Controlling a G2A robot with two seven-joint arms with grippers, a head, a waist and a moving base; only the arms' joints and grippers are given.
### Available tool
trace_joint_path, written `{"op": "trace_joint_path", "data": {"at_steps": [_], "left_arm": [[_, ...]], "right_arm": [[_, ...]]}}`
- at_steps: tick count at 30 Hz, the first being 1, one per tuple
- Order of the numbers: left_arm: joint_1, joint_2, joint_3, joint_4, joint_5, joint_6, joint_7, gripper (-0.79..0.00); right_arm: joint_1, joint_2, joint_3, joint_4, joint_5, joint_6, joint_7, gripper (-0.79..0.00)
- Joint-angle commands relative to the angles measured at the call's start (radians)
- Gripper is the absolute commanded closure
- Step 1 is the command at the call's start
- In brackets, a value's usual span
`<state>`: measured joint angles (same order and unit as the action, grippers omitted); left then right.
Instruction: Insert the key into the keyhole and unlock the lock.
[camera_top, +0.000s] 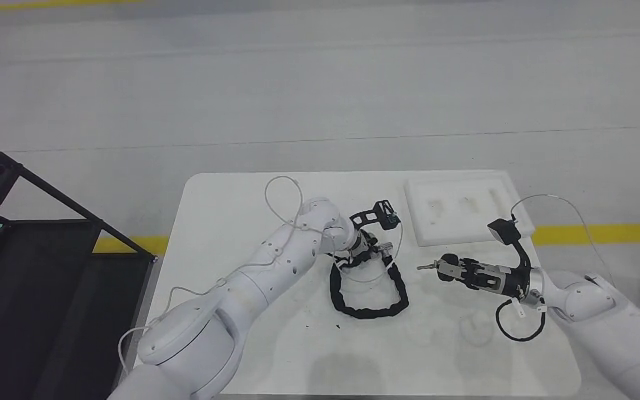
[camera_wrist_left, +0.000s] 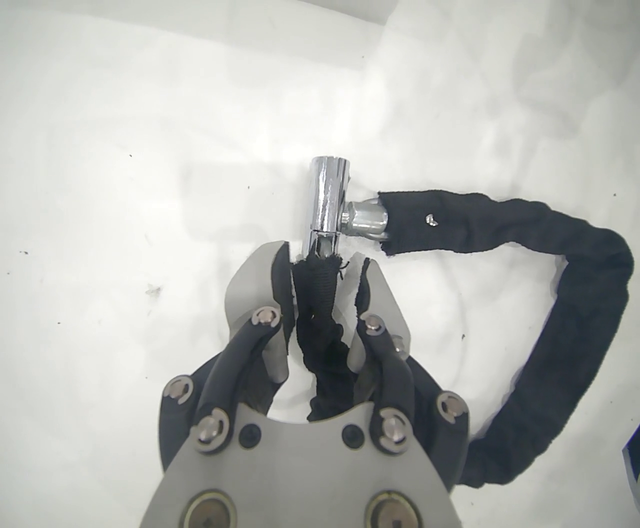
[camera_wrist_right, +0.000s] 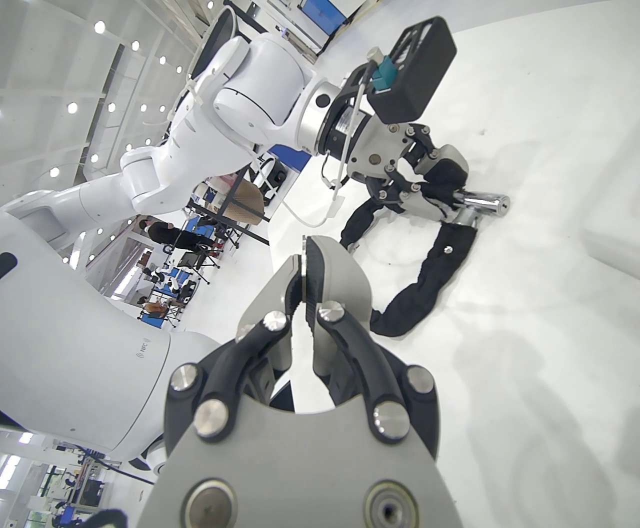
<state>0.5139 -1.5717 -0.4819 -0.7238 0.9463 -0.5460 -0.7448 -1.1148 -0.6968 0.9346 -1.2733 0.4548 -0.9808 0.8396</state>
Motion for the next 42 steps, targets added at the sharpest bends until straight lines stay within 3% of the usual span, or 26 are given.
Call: {"op": "trace_joint_path", "data": {"at_steps": [1, 12, 18, 25, 34, 42], "left_arm": [[-0.001, -0.004, 0.000, 0.010, 0.002, 0.000, 0.002, 0.000], [-0.018, -0.017, -0.010, 0.051, 0.025, 0.010, 0.018, 0.000], [-0.033, 0.003, -0.043, 0.036, 0.056, -0.008, 0.052, 0.000], [-0.023, 0.058, -0.128, -0.012, 0.065, -0.054, 0.063, 0.000], [0.069, 0.149, -0.270, -0.157, 0.076, -0.104, 0.061, 0.000], [0.203, 0.236, -0.479, -0.267, -0.169, -0.325, 0.058, 0.000]], "right_arm": [[0.000, 0.000, 0.000, 0.000, 0.000, 0.000, 0.000, 0.000], [0.000, 0.000, 0.000, 0.000, 0.000, 0.000, 0.000, 0.000], [0.000, 0.000, 0.000, 0.000, 0.000, 0.000, 0.000, 0.000], [0.000, 0.000, 0.000, 0.000, 0.000, 0.000, 0.000, 0.000], [0.000, 0.000, 0.000, 0.000, 0.000, 0.000, 0.000, 0.000], [0.000, 0.000, 0.000, 0.000, 0.000, 0.000, 0.000, 0.000]]}}
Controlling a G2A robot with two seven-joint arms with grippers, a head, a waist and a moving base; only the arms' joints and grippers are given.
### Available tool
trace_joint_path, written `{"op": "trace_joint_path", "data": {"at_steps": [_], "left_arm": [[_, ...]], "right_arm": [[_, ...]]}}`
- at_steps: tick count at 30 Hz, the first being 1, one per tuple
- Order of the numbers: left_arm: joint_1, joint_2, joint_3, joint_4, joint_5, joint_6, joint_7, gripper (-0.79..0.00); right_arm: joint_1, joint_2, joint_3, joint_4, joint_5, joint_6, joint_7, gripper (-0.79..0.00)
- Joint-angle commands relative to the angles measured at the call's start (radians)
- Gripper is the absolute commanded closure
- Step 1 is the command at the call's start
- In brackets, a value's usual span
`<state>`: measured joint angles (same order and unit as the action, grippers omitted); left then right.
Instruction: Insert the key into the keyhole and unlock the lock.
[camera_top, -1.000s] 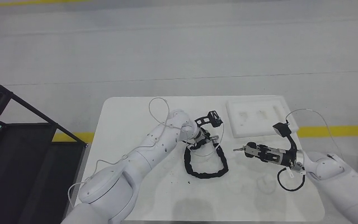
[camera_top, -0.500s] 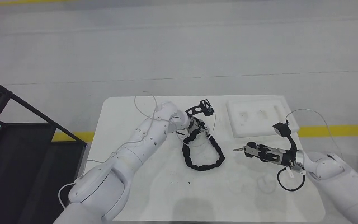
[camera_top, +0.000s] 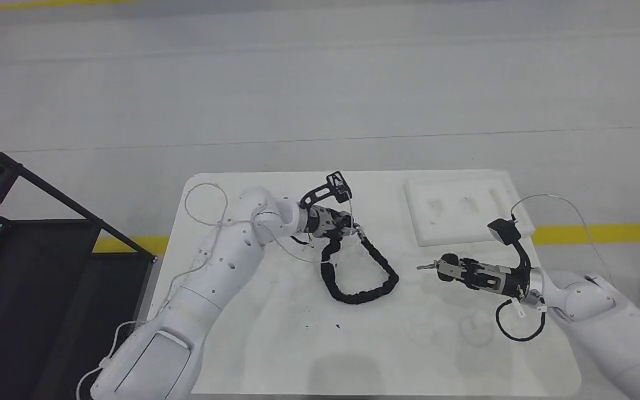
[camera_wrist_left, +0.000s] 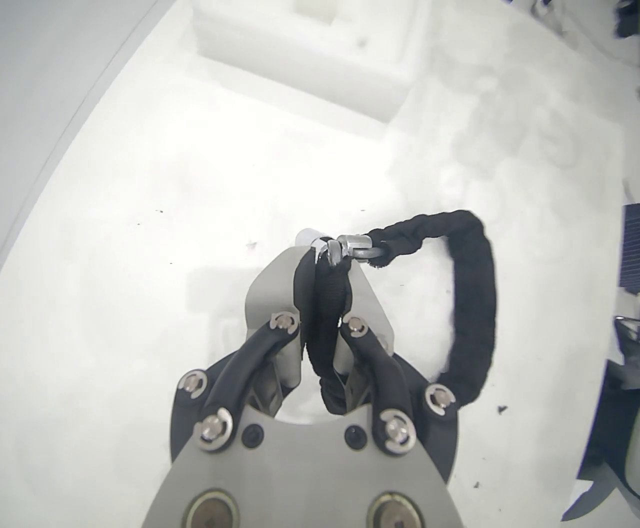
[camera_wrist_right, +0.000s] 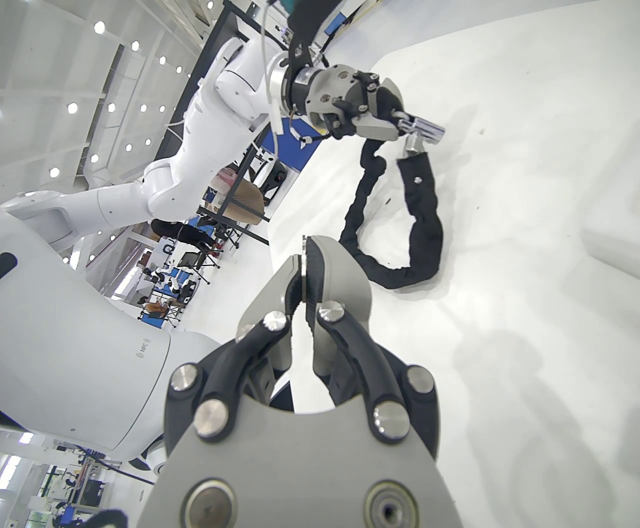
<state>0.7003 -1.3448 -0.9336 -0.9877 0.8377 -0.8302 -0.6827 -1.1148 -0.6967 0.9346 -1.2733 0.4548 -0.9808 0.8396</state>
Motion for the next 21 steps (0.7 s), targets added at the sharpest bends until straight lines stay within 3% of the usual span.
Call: {"op": "trace_joint_path", "data": {"at_steps": [1, 4, 6, 9, 13, 18, 21], "left_arm": [[0.028, 0.017, -0.049, -0.004, -0.106, -0.074, -0.014, 0.000], [0.062, 0.036, -0.093, 0.008, -0.279, -0.182, -0.035, 0.000], [0.081, 0.045, -0.091, -0.007, -0.424, -0.182, -0.063, 0.000], [0.109, 0.064, -0.064, -0.053, -0.697, -0.182, -0.125, 0.000], [0.115, 0.103, 0.027, -0.088, -0.916, -0.182, -0.125, 0.000], [0.091, 0.146, 0.132, -0.104, -1.121, -0.182, -0.125, 0.000], [0.091, 0.146, 0.132, -0.104, -1.121, -0.182, -0.125, 0.000]], "right_arm": [[0.000, 0.000, 0.000, 0.000, 0.000, 0.000, 0.000, 0.000], [0.000, 0.000, 0.000, 0.000, 0.000, 0.000, 0.000, 0.000], [0.000, 0.000, 0.000, 0.000, 0.000, 0.000, 0.000, 0.000], [0.000, 0.000, 0.000, 0.000, 0.000, 0.000, 0.000, 0.000], [0.000, 0.000, 0.000, 0.000, 0.000, 0.000, 0.000, 0.000], [0.000, 0.000, 0.000, 0.000, 0.000, 0.000, 0.000, 0.000], [0.000, 0.000, 0.000, 0.000, 0.000, 0.000, 0.000, 0.000]]}}
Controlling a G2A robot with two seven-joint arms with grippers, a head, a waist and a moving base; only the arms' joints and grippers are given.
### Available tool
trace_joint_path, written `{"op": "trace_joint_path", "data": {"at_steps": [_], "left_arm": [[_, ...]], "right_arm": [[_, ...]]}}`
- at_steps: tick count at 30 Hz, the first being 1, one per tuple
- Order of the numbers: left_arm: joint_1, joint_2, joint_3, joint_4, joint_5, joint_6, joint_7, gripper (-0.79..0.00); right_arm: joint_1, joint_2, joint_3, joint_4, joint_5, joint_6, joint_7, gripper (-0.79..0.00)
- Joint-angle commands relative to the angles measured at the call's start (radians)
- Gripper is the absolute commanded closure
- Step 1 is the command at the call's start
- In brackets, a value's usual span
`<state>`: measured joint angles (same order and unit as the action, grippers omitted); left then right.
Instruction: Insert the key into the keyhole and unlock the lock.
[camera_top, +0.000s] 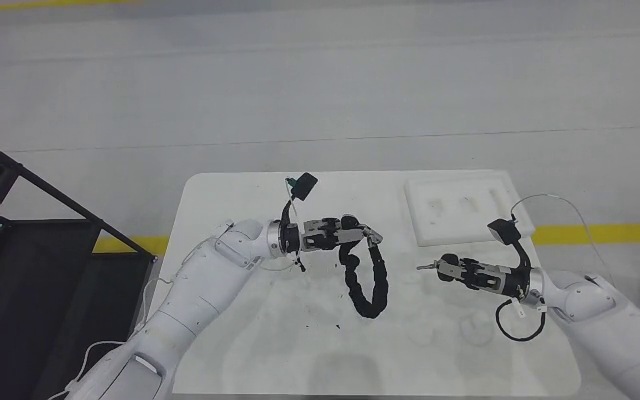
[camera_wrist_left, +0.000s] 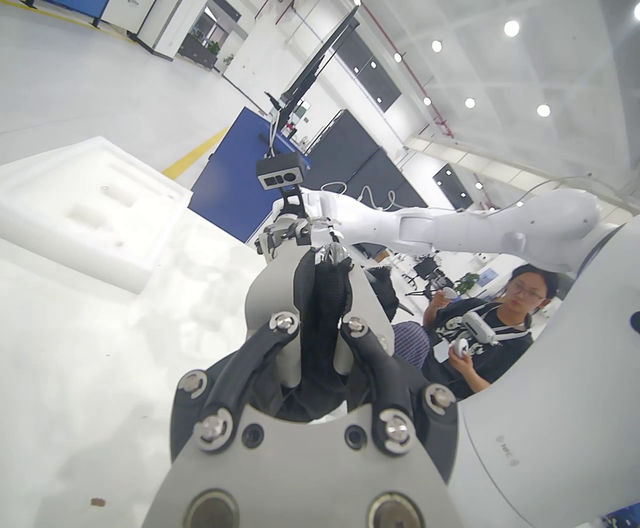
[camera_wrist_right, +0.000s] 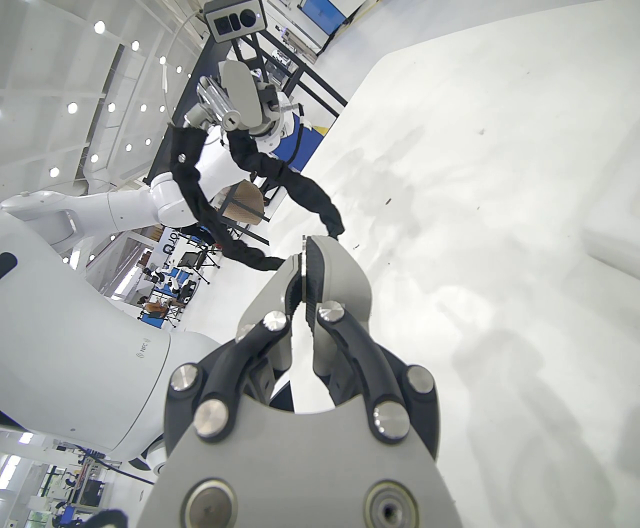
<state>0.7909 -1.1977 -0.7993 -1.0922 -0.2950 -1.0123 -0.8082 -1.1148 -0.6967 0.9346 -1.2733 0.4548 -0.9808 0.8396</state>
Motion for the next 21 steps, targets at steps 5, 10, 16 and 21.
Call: {"op": "trace_joint_path", "data": {"at_steps": [5, 10, 16, 21], "left_arm": [[0.001, -0.001, -0.002, 0.000, 0.012, 0.000, 0.000, 0.000], [0.001, -0.001, -0.002, 0.000, 0.012, 0.000, 0.000, 0.000], [-0.011, 0.010, 0.005, 0.057, 0.032, 0.000, 0.000, 0.000], [-0.011, 0.010, 0.005, 0.057, 0.032, 0.000, 0.000, 0.000]], "right_arm": [[0.000, 0.000, 0.000, 0.000, 0.000, 0.000, 0.000, 0.000], [0.000, 0.000, 0.000, 0.000, 0.000, 0.000, 0.000, 0.000], [0.000, 0.000, 0.000, 0.000, 0.000, 0.000, 0.000, 0.000], [0.000, 0.000, 0.000, 0.000, 0.000, 0.000, 0.000, 0.000]]}}
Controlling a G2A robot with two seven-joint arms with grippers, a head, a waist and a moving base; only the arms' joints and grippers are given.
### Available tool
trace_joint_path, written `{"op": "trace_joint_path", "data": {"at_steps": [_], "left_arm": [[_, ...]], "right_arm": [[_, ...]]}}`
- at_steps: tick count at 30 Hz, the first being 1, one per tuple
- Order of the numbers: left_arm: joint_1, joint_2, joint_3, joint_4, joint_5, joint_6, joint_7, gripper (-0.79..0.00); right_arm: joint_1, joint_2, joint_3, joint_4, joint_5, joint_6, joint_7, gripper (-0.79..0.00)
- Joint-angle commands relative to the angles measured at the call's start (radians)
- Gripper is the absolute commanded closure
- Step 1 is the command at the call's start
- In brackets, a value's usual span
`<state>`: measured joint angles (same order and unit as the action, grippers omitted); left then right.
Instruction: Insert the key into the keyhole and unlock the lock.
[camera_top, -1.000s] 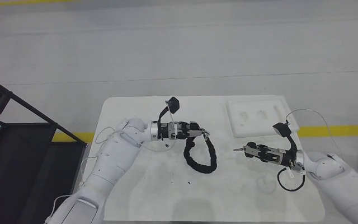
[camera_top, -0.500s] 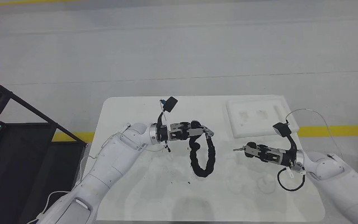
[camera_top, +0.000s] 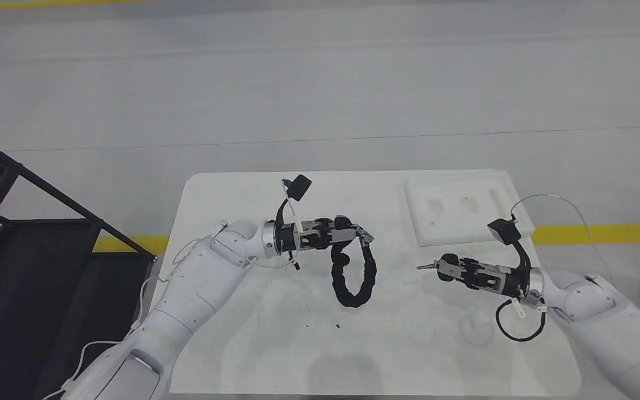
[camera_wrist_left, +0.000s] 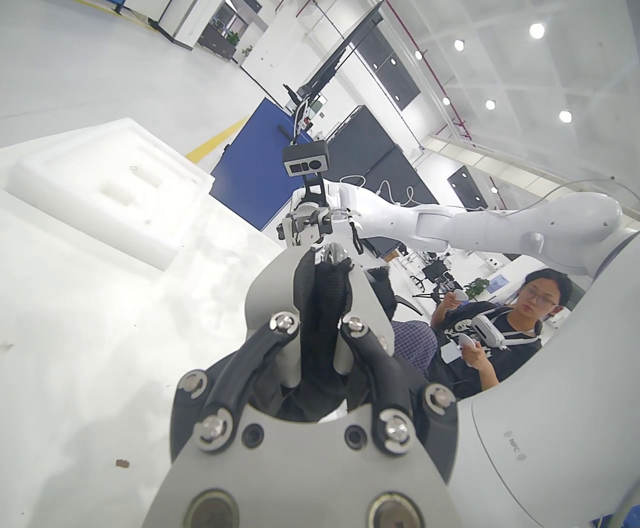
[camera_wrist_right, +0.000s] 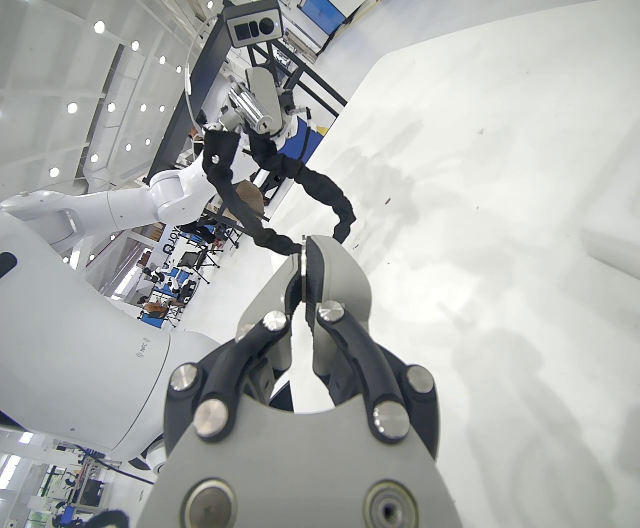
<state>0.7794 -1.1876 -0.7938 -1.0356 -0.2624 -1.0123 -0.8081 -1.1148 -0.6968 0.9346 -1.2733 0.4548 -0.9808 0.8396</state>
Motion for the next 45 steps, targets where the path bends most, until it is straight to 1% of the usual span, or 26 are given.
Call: {"op": "trace_joint_path", "data": {"at_steps": [1, 6, 8, 10, 14, 16, 18, 21, 24, 27, 30, 31, 33, 36, 40, 45], "left_arm": [[0.000, 0.000, 0.000, 0.000, 0.000, 0.000, 0.000, 0.000], [0.008, 0.000, -0.001, -0.006, -0.006, 0.006, 0.011, 0.000], [0.039, 0.000, -0.003, -0.029, -0.067, 0.000, 0.027, 0.000], [0.059, 0.005, -0.014, -0.051, -0.155, 0.000, 0.000, 0.000], [0.103, 0.025, -0.015, -0.129, -0.315, 0.000, 0.000, 0.000], [0.120, 0.039, -0.005, -0.172, -0.391, 0.000, 0.000, 0.000], [0.130, 0.053, 0.011, -0.193, -0.447, 0.002, -0.002, 0.000], [0.129, 0.068, 0.040, -0.222, -0.545, 0.014, -0.014, 0.000], [0.117, 0.075, 0.064, -0.242, -0.627, 0.028, -0.028, 0.000], [0.093, 0.079, 0.091, -0.235, -0.606, 0.030, -0.030, 0.000], [0.093, 0.079, 0.091, -0.235, -0.606, 0.030, -0.030, 0.000], [0.088, 0.079, 0.099, -0.225, -0.587, 0.032, -0.032, 0.000], [0.059, 0.076, 0.137, -0.170, -0.529, 0.000, 0.000, 0.000], [0.028, 0.066, 0.163, -0.111, -0.532, 0.000, 0.000, 0.000], [0.015, 0.053, 0.169, -0.053, -0.559, 0.000, 0.000, 0.000], [0.012, 0.039, 0.170, -0.028, -0.582, 0.000, 0.000, 0.000]], "right_arm": [[0.000, 0.000, 0.000, 0.000, 0.000, 0.000, 0.000, 0.000], [0.000, 0.000, 0.000, 0.000, 0.000, 0.000, 0.000, 0.000], [0.000, 0.000, 0.000, 0.000, 0.000, 0.000, 0.000, 0.000], [0.000, 0.000, 0.000, 0.000, 0.000, 0.000, 0.000, 0.000], [0.000, 0.000, 0.000, 0.000, 0.000, 0.000, 0.000, 0.000], [0.000, 0.000, 0.000, 0.000, 0.000, 0.000, 0.000, 0.000], [0.000, 0.000, 0.000, 0.000, 0.000, 0.000, 0.000, 0.000], [0.000, 0.000, 0.000, 0.000, 0.000, 0.000, 0.000, 0.000], [0.000, 0.000, 0.000, 0.000, 0.000, 0.000, 0.000, 0.000], [0.000, 0.000, 0.000, 0.000, 0.000, 0.000, 0.000, 0.000], [0.000, 0.000, 0.000, 0.000, 0.000, 0.000, 0.000, 0.000], [0.000, 0.000, 0.000, 0.000, 0.000, 0.000, 0.000, 0.000], [0.000, 0.000, 0.000, 0.000, 0.000, 0.000, 0.000, 0.000], [0.000, 0.000, 0.000, 0.000, 0.000, 0.000, 0.000, 0.000], [0.000, 0.000, 0.000, 0.000, 0.000, 0.000, 0.000, 0.000], [0.000, 0.000, 0.000, 0.000, 0.000, 0.000, 0.000, 0.000]]}}
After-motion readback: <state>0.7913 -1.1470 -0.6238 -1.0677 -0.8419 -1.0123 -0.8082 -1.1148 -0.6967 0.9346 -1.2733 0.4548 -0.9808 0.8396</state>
